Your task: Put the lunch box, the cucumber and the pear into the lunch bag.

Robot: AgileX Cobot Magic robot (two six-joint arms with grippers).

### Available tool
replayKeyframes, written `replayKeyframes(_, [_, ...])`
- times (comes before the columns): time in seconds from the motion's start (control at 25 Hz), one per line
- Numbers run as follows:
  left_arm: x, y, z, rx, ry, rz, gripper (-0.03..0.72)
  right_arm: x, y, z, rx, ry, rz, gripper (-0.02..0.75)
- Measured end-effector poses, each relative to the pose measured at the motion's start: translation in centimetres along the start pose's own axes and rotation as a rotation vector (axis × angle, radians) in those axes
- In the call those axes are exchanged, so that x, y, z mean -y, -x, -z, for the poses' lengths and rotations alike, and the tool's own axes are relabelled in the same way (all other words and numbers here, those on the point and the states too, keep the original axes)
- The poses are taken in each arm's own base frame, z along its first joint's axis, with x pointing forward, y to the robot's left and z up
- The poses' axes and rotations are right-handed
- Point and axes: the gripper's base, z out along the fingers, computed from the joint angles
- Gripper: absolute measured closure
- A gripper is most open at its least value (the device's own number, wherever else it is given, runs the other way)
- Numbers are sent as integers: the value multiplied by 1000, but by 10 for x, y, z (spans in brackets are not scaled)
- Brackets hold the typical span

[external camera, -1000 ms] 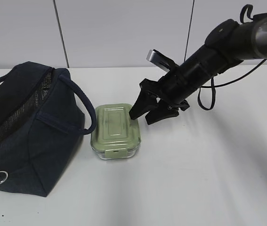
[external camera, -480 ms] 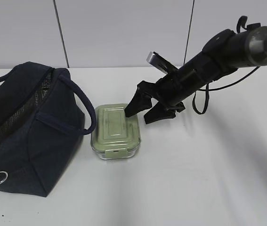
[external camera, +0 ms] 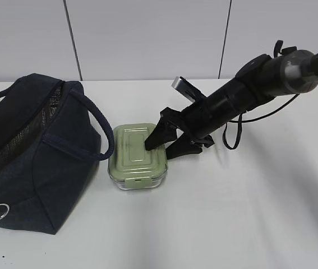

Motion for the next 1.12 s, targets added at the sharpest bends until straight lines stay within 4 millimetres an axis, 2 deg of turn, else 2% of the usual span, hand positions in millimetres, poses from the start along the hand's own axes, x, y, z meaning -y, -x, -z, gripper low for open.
replayKeyframes(0.16, [0, 0, 0, 0, 0, 0, 707, -2, 0, 0, -3, 21, -11, 364])
replayKeyframes(0.28, [0, 0, 0, 0, 0, 0, 707, -3, -1, 0, -11, 31, -13, 425])
replayKeyframes(0.56, [0, 0, 0, 0, 2, -1, 707, -1, 0, 6, -10, 33, -11, 436])
replayKeyframes(0.76, [0, 0, 0, 0, 2, -2, 707, -6, 7, 38, 36, -8, 39, 436])
replayKeyframes(0.92, [0, 0, 0, 0, 2, -2, 707, -38, 21, 76, 125, -17, 135, 439])
replayKeyframes(1.04, [0, 0, 0, 0, 3, -3, 707, -75, 31, 102, 185, 6, 219, 439])
replayKeyframes(1.12, [0, 0, 0, 0, 3, -3, 707, -99, 36, 111, 218, 40, 264, 439])
